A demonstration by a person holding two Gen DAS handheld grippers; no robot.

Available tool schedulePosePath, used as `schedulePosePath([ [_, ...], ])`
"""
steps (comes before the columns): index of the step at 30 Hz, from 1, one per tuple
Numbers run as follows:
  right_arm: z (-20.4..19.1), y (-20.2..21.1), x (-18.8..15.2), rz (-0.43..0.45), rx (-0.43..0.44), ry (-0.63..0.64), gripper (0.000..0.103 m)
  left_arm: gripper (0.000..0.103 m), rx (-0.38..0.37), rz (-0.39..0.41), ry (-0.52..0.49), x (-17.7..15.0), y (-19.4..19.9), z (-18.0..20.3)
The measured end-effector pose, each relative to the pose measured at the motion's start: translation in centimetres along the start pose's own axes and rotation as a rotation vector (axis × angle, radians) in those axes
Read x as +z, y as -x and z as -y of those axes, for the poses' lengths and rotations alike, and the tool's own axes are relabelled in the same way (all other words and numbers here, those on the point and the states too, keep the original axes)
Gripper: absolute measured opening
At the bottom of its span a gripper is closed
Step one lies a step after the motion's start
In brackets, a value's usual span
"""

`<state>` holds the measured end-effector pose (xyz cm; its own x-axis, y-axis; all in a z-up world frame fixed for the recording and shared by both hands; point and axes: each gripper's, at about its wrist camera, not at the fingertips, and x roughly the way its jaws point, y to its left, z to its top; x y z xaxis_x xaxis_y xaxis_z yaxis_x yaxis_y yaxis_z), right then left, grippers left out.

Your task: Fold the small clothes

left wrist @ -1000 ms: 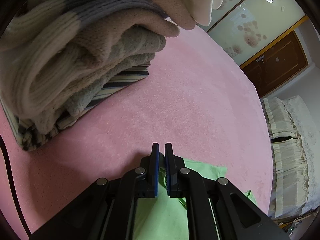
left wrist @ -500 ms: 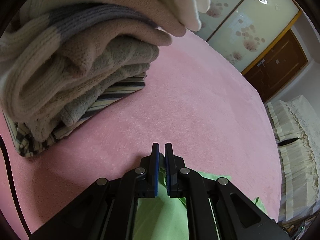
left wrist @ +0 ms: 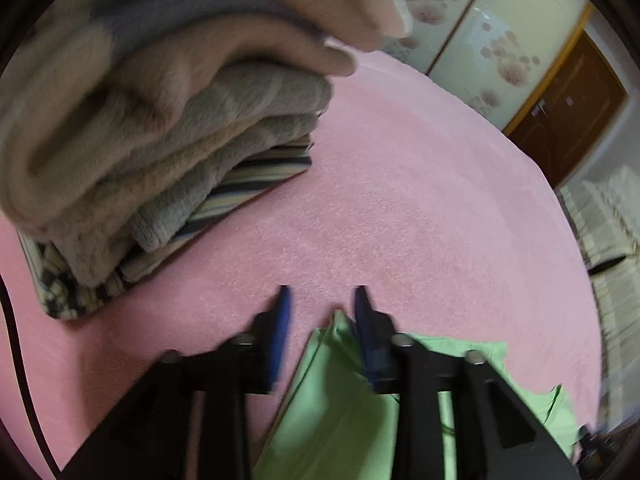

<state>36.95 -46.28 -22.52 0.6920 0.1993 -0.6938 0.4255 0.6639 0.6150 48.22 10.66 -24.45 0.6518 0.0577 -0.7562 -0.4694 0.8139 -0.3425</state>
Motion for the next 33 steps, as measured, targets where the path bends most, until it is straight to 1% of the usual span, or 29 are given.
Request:
schedulePosePath([
  [2,0.0,0.5,0.2,0.01,0.003,-0.012,0.019,0.053,0.004,0.024,-0.063,-0.3,0.9,0.8],
  [4,-0.3,1.3,0.4,0.031,-0.004,-0.005,0.037,0.059,0.007,0.046,-0.138,-0.7,1.9,1.8],
  [5,-0.6,1.9,0.4,0.048,-0.02,0.009,0.039,0.063,0.008,0.049,-0.169,-0.9,2.3,2.2],
  [6,-1.0,2.4,0.3,0.06,-0.032,0.035,0.041,0.065,0.008,0.052,-0.197,-1.1,2.8,2.5],
  [8,-1.5,3.3,0.0,0.072,-0.046,0.075,0.041,0.068,0.002,0.064,-0.25,-1.5,4.0,3.1],
  [11,-2.9,5.1,-0.9,0.102,-0.086,0.175,0.041,0.074,-0.011,0.074,-0.329,-1.9,6.0,3.6],
  [12,-3.4,5.6,-1.3,0.109,-0.1,0.211,0.041,0.075,-0.017,0.079,-0.369,-2.1,6.7,3.7],
  [14,-4.4,6.4,-2.4,0.1,-0.133,0.291,0.041,0.075,-0.026,0.079,-0.427,-2.4,7.7,4.3],
  [16,-5.1,6.7,-3.4,0.078,-0.143,0.347,0.04,0.075,-0.057,0.046,-0.486,-2.8,8.5,4.5],
  [17,-5.3,6.6,-3.8,0.067,-0.142,0.365,0.039,0.075,-0.077,0.025,-0.505,-3.1,8.9,4.5],
  [19,-5.9,6.4,-5.2,0.024,-0.116,0.419,0.021,0.075,-0.115,-0.021,-0.538,-4.1,9.3,4.4],
  [21,-6.7,5.7,-6.5,-0.015,-0.106,0.462,0.015,0.072,-0.153,-0.062,-0.563,-5.1,9.2,4.6],
  [23,-7.6,4.8,-7.6,-0.047,-0.098,0.499,0.013,0.057,-0.176,-0.101,-0.6,-6.3,8.5,5.1],
  [24,-8.2,4.2,-8.1,-0.065,-0.091,0.514,0.01,0.053,-0.189,-0.121,-0.624,-6.8,8.1,5.6],
  [25,-8.6,3.5,-8.6,-0.086,-0.082,0.527,0.008,0.046,-0.201,-0.132,-0.639,-7.3,8.0,6.0],
  [26,-9.1,2.8,-9.1,-0.105,-0.076,0.538,0.008,0.043,-0.213,-0.141,-0.654,-7.8,8.0,6.5],
  [30,-10.4,0.8,-10.6,-0.143,-0.057,0.562,0.007,0.041,-0.269,-0.191,-0.712,-9.3,6.9,8.5],
  [32,-10.8,-0.6,-11.1,-0.171,-0.06,0.58,0.007,0.032,-0.276,-0.24,-0.754,-10.3,5.8,9.5],
  [33,-11.0,-1.2,-11.3,-0.182,-0.066,0.588,0.007,0.031,-0.273,-0.256,-0.767,-10.6,5.2,10.0],
])
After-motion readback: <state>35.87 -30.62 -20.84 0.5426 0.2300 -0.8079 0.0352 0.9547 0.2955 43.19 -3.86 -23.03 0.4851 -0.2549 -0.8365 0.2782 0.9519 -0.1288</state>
